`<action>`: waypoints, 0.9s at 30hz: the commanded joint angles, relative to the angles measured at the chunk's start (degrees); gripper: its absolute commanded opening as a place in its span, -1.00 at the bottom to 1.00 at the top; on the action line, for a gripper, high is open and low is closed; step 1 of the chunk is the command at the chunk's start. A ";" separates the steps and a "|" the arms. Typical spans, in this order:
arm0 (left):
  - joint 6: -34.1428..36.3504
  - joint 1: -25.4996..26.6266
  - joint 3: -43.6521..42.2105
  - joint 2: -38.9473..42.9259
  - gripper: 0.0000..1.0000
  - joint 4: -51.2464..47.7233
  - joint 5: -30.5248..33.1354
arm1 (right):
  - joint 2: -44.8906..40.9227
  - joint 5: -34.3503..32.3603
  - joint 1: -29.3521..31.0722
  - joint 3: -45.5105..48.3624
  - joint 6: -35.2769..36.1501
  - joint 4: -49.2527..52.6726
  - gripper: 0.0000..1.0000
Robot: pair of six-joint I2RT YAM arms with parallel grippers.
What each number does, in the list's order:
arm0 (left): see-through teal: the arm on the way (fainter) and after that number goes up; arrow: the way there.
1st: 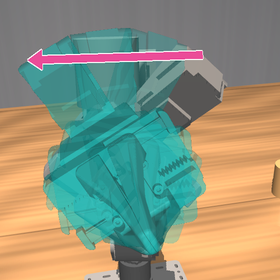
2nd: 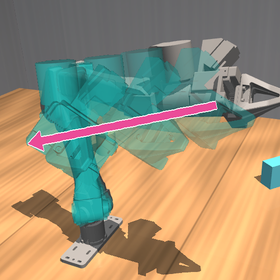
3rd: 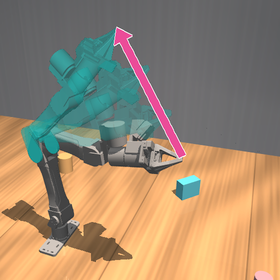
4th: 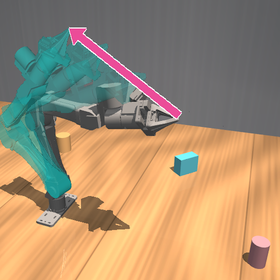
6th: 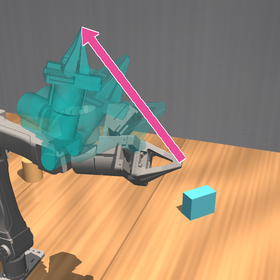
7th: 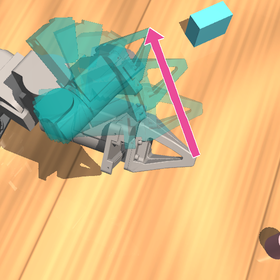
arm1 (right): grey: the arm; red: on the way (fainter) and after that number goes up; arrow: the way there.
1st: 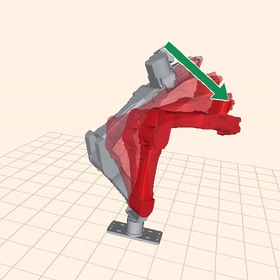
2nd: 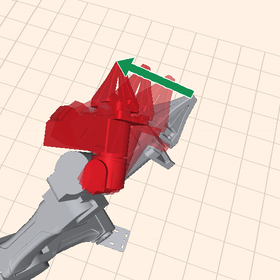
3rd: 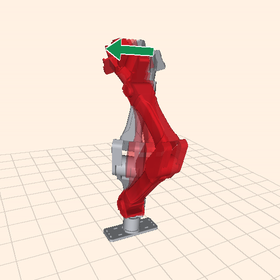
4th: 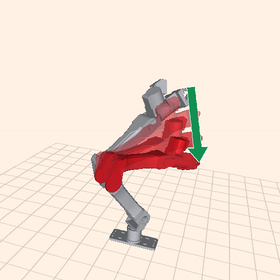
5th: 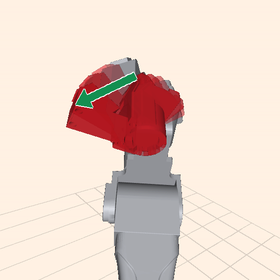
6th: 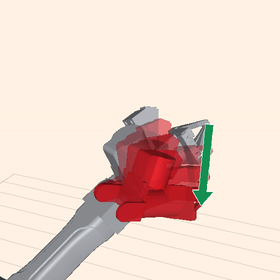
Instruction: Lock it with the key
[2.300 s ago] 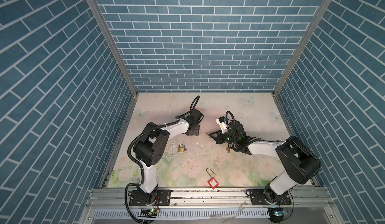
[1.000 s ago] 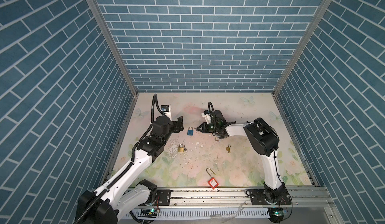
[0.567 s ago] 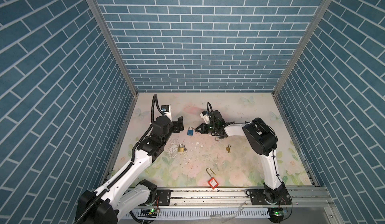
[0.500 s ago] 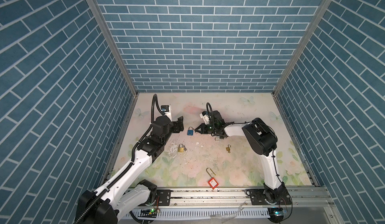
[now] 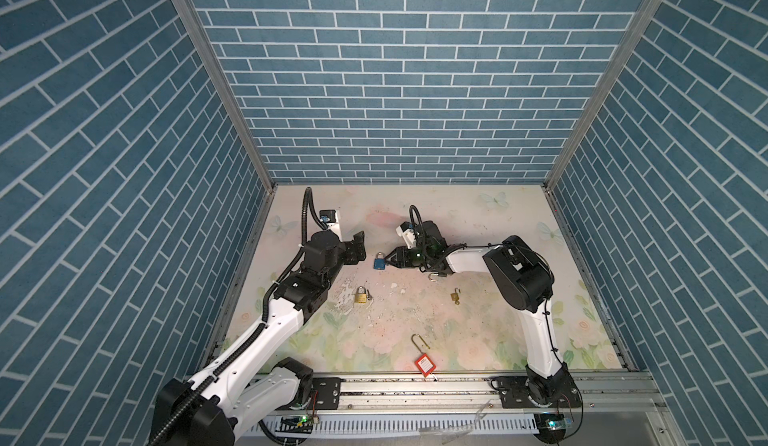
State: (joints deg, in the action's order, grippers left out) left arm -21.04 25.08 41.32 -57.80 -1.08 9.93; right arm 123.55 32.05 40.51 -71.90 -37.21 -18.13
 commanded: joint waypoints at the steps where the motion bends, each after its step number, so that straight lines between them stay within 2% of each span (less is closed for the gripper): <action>1: -3.57 -1.99 0.88 0.83 0.73 -2.95 1.83 | -3.98 -3.89 0.33 1.71 0.76 3.93 -0.03; 6: -11.31 -6.61 0.98 1.26 0.73 -7.19 -2.65 | -10.80 -7.72 0.31 3.21 4.16 7.18 0.14; 11: -21.01 -5.32 2.33 1.09 0.68 -16.12 -2.44 | -21.35 -14.32 0.31 8.51 8.39 10.85 0.22; 14: -28.41 1.54 1.60 0.98 0.65 -19.32 -0.13 | -27.68 -18.00 0.27 13.11 10.44 12.68 0.22; 17: -38.58 12.28 1.64 -0.86 0.65 -22.73 3.49 | -34.01 -21.85 0.42 18.13 12.25 14.85 0.21; 19: -47.86 19.79 2.20 -3.36 0.65 -25.80 4.93 | -38.26 -24.74 0.37 21.91 13.17 15.80 0.21; 24: -68.95 32.43 5.92 -11.70 0.65 -32.24 3.34 | -44.96 -29.37 0.40 28.07 14.23 17.33 0.21; 27: -77.96 39.32 10.96 -18.73 0.65 -36.36 3.15 | -47.30 -31.21 0.30 30.38 12.91 17.74 0.21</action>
State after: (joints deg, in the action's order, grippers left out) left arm -83.94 60.10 48.03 -72.95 -30.83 11.70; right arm 78.61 5.17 40.62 -42.59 -25.39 -2.11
